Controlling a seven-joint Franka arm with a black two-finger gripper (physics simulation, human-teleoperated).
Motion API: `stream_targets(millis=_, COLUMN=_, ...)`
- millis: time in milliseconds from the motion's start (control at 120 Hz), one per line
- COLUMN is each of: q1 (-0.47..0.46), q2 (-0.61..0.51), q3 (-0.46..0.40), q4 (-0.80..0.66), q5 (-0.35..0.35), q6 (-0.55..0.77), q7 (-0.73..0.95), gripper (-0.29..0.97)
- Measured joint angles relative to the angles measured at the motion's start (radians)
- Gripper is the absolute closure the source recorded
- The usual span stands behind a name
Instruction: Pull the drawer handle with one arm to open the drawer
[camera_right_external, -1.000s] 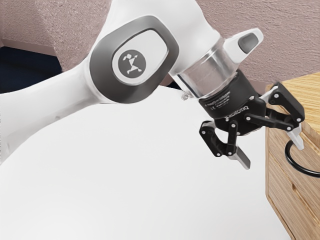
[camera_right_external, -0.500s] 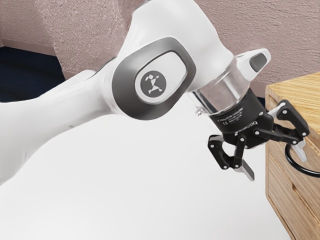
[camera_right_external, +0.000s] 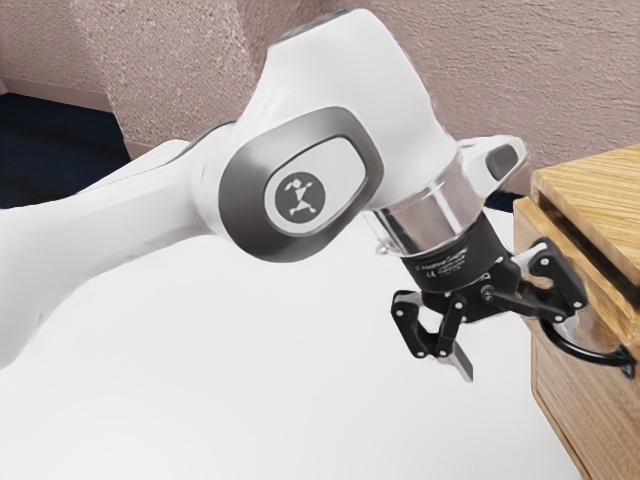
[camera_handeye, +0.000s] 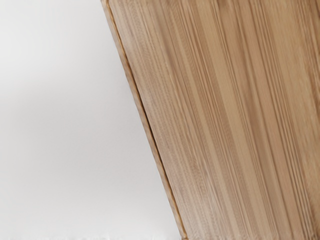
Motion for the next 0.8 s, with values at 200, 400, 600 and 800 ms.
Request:
stream_targets(millis=200, q1=0.013, q2=-0.351, q3=0.001, q4=-0.011, q5=0.329, q6=-0.278, q7=-0.063, gripper=0.00)
stream_targets(millis=400, q1=0.088, q2=-0.446, q3=0.083, q4=-0.027, q5=0.536, q6=-0.488, q7=-0.136, gripper=0.00)
stream_targets(millis=600, q1=0.096, q2=-0.451, q3=0.239, q4=-0.019, q5=0.579, q6=-0.470, q7=-0.167, gripper=0.00)
stream_targets(millis=800, q1=0.063, q2=-0.470, q3=0.286, q4=-0.017, q5=0.583, q6=-0.394, q7=-0.168, gripper=0.00)
